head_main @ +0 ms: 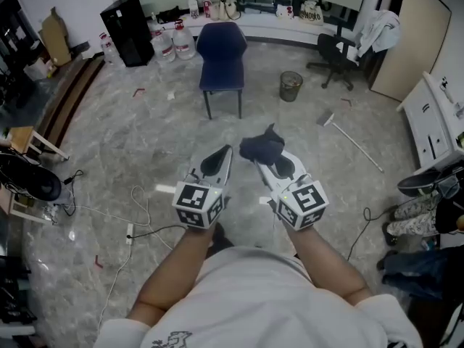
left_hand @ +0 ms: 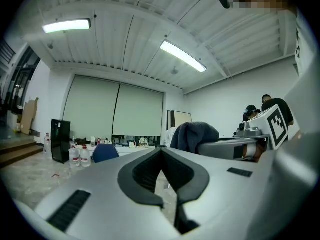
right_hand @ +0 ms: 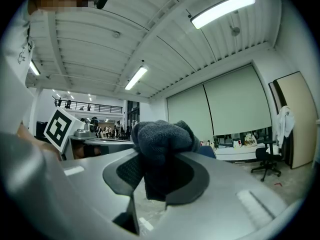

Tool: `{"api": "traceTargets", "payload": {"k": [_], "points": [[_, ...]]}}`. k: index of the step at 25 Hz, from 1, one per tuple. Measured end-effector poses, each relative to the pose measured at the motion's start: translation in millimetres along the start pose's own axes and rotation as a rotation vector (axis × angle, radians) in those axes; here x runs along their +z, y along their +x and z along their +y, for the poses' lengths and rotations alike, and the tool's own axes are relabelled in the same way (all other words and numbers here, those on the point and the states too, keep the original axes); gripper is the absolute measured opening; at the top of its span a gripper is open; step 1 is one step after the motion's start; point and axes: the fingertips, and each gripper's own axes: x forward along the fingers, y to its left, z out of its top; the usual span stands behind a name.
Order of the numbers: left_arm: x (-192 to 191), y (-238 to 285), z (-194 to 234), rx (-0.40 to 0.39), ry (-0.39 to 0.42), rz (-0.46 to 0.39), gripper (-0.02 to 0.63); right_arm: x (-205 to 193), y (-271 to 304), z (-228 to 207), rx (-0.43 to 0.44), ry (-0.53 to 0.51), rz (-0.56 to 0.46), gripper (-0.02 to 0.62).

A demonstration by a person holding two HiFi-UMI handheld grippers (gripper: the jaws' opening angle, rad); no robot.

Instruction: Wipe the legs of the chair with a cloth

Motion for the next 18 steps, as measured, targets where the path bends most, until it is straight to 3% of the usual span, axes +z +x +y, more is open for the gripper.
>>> {"api": "traceTargets", "payload": {"k": [8,18], "points": [[-7.5,17.1,49.5,-0.023,-0.038,0.001,0.005,-15.6,51.6,-7.1,-0.024,0.027,0.04,0.103],[-0.6,52.1,193.9,-0.043,-0.053,0.027,0.005,-17.9,190.8,-11.5,-0.076,0.029,0.053,0.104]]}}
